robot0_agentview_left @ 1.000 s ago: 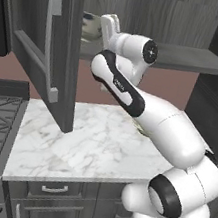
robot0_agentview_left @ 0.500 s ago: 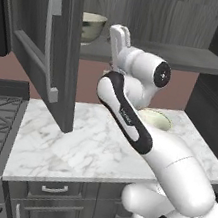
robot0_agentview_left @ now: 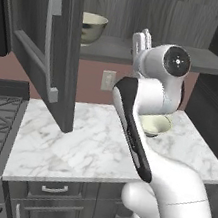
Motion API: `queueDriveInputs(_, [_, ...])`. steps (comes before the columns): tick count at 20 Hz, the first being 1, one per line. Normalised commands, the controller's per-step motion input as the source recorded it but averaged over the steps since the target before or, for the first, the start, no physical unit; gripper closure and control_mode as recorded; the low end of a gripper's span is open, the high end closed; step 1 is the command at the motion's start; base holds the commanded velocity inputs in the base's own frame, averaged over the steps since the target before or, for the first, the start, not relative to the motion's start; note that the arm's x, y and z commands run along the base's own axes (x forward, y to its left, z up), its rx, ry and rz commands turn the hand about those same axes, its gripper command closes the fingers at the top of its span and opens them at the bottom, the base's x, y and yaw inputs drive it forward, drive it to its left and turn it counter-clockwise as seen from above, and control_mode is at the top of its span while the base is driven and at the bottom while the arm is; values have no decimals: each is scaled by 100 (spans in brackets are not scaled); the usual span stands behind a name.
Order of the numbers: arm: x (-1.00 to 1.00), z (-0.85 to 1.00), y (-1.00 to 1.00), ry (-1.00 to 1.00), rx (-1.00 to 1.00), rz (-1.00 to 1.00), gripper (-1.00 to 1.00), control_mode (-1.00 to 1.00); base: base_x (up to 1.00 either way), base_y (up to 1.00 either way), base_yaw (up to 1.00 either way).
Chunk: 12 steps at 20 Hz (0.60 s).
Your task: Open the cabinet. Pick the bowls from the counter and place them in the cabinet. Then close the cabinet.
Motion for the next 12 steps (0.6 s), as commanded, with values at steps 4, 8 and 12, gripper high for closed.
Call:
queueDriveInputs(4, [-56, -2, -15, 53, -4, -30, -100, -100, 0, 0, 0])
queueDriveInputs(8, [-58, -32, -58, 5, -1, -13, -100, -100, 0, 0, 0])
queueDriveInputs(12, [-32, -50, -53, 1, 0, -2, -100, -100, 0, 0, 0])
